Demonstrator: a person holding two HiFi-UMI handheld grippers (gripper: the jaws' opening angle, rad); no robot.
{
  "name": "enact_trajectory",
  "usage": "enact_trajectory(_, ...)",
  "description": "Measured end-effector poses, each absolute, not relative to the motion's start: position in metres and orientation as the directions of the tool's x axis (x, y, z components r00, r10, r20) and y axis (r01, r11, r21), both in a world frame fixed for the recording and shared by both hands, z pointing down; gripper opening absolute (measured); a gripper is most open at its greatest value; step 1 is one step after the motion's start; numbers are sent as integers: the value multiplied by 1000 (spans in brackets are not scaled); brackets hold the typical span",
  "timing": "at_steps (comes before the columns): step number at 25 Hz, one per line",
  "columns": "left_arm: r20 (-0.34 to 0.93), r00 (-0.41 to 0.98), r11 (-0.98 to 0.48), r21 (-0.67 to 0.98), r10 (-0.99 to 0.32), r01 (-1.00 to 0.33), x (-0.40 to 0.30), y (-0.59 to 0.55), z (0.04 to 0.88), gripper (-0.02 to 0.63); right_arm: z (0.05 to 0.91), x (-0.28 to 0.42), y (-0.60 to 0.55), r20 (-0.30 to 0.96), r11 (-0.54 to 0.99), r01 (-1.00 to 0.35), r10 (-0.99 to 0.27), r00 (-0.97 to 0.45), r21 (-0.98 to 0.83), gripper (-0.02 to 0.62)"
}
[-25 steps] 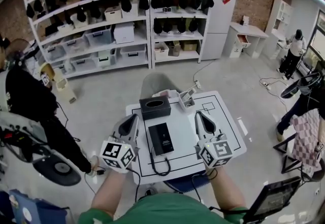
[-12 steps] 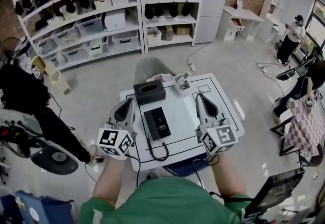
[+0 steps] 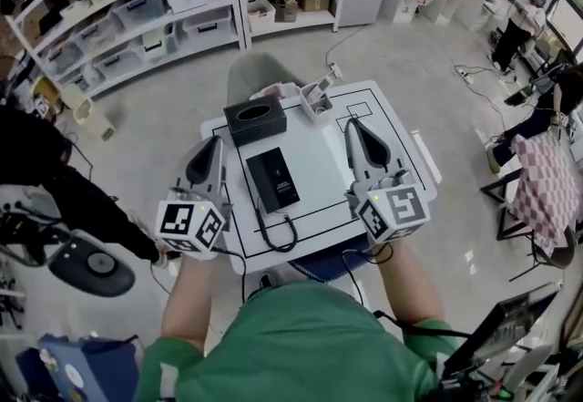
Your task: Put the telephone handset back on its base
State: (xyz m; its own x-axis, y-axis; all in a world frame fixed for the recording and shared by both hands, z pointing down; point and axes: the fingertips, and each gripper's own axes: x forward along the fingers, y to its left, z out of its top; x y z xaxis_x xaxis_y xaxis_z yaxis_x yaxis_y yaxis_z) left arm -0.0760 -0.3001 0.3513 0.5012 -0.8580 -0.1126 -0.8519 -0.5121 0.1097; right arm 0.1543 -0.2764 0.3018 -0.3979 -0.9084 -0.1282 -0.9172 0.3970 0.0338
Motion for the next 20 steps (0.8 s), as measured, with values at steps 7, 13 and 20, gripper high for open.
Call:
enact_trajectory(7, -95, 498, -507, 120, -862, -854, -80, -304, 358, 21, 306, 151, -282, -120, 403, -915, -907, -403, 27, 21)
enact_trajectory(13, -82, 506, -513, 129, -858, -849, -80, -309, 366, 21, 310, 148, -285, -114, 406, -913, -906, -407, 32, 21)
enact_trajectory(20, -78, 517, -523, 145, -852, -840, -79, -322, 376, 21, 317, 148, -295, -102, 397, -917, -912, -398, 37, 21)
